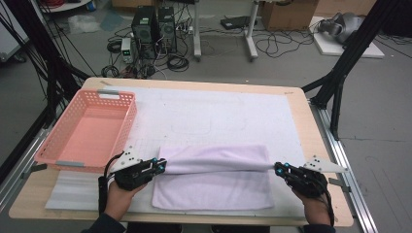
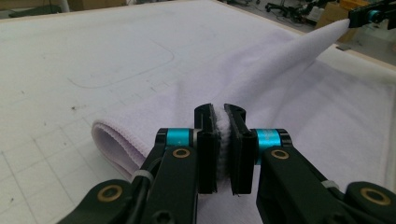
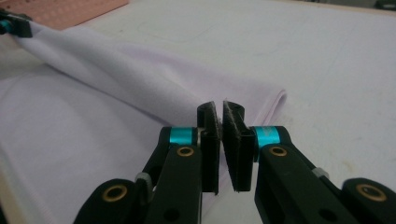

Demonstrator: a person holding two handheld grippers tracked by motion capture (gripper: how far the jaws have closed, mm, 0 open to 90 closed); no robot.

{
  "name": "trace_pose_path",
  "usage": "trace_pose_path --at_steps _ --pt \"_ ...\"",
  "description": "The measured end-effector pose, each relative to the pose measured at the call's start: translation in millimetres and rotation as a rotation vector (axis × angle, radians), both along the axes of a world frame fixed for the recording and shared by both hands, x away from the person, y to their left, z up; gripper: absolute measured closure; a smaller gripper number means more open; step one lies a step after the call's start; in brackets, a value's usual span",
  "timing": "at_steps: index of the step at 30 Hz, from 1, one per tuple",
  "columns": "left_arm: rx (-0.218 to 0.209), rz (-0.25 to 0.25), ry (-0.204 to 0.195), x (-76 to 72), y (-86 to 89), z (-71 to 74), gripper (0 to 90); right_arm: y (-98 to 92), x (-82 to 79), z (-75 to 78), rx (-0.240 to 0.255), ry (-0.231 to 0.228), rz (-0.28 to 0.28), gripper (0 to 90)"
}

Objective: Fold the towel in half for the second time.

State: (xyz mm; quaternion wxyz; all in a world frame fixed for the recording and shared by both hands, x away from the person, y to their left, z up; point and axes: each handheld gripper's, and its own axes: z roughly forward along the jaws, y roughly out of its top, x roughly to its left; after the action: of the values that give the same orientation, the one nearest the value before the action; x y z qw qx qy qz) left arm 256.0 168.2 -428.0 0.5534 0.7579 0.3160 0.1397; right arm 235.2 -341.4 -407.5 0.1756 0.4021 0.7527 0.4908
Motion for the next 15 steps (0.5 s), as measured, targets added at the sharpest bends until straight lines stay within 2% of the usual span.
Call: trace_pose_path --at_steps 3,5,6,7,8,9,10,12,13,15 --pt "-0.015 -0.015 0.009 -6.3 3.0 0.7 82.2 -1.8 -8.1 -1.0 -0.016 0.016 0.058 85.2" --pt "-0.035 -0.044 0.019 -7.0 6.6 1.0 81.2 -2.7 -12.7 -0.5 -0.017 0.035 0.086 85.1" --pt "-0.058 -0.067 0.036 -6.0 8.9 0.9 78.5 -3.6 -13.1 -1.1 -0.022 0.057 0.108 84.7" --pt "-0.079 -0.076 0.048 -4.6 11.2 0.7 73.0 -3.9 -12.1 -3.4 -0.027 0.101 0.135 82.8" --pt "-0.102 -0.078 0.056 -3.6 12.8 0.6 66.6 -3.9 -11.0 -6.4 -0.057 0.134 0.143 78.3" --pt "-0.13 -0.068 0.054 -1.9 15.8 1.3 60.1 -4.2 -10.2 -8.9 -0.079 0.145 0.136 74.3" --pt "-0.154 -0.049 0.046 -0.5 17.5 1.9 54.0 -5.4 -8.8 -12.0 -0.072 0.164 0.127 71.2" --pt "-0.198 -0.008 0.047 0.9 21.0 3.3 44.0 -8.8 -6.9 -12.9 -0.038 0.143 0.102 64.7" --pt "-0.197 0.009 0.048 2.0 22.2 3.2 44.0 -10.0 -6.3 -11.8 -0.015 0.13 0.082 62.2" --pt "-0.164 0.054 0.061 5.1 22.0 0.9 42.6 -10.1 -3.9 -9.4 -0.013 0.097 0.026 57.8"
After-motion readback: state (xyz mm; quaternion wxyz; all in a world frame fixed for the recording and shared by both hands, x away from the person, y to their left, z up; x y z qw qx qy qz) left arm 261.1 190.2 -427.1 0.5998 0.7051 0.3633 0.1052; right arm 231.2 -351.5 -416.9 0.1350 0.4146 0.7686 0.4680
